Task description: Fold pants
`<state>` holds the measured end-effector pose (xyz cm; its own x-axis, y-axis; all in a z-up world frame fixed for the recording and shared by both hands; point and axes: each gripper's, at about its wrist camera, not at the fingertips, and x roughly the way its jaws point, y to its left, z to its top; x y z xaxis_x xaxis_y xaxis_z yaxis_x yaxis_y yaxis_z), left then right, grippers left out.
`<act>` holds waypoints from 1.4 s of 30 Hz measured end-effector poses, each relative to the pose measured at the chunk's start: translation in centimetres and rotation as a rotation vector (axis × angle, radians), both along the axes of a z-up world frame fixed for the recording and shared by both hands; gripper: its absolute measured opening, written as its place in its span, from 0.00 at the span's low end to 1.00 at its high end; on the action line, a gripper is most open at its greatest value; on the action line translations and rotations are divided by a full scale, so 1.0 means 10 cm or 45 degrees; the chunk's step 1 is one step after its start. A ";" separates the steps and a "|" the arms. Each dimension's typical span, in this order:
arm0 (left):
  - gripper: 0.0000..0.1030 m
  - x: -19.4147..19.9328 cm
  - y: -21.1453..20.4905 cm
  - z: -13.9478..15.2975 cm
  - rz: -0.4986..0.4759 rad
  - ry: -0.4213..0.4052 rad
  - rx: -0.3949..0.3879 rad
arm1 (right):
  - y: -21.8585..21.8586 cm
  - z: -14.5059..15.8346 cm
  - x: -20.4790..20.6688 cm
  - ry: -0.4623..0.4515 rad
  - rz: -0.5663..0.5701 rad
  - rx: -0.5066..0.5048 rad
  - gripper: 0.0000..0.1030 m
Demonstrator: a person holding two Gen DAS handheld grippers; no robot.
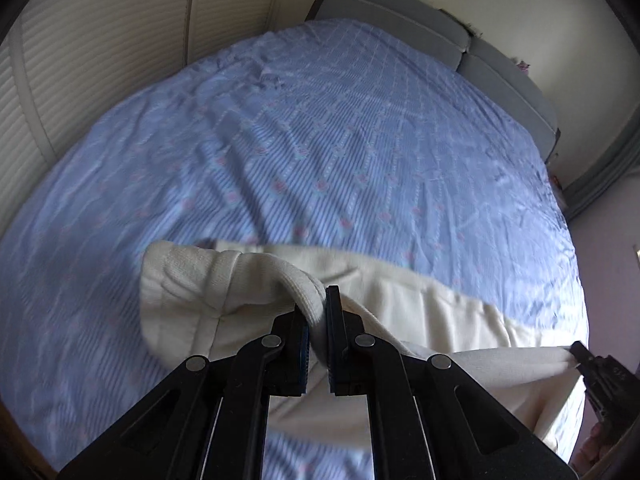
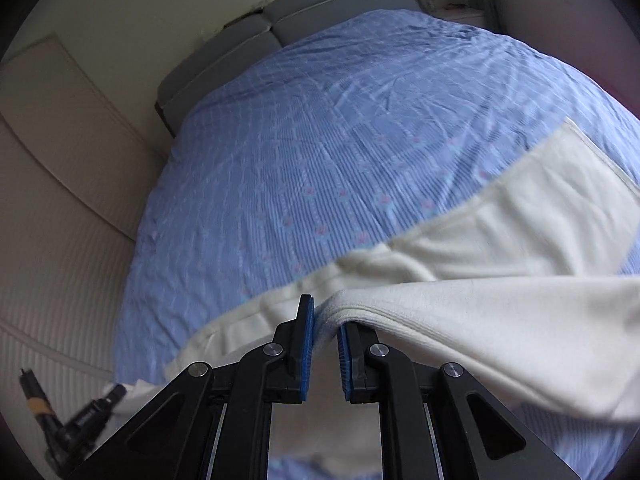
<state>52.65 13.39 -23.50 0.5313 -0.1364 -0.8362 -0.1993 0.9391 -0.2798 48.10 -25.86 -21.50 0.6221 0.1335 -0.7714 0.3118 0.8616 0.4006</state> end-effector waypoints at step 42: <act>0.65 -1.14 -1.23 0.95 -0.782 -0.172 0.079 | -0.06 1.03 -1.48 -0.020 0.018 -0.153 0.64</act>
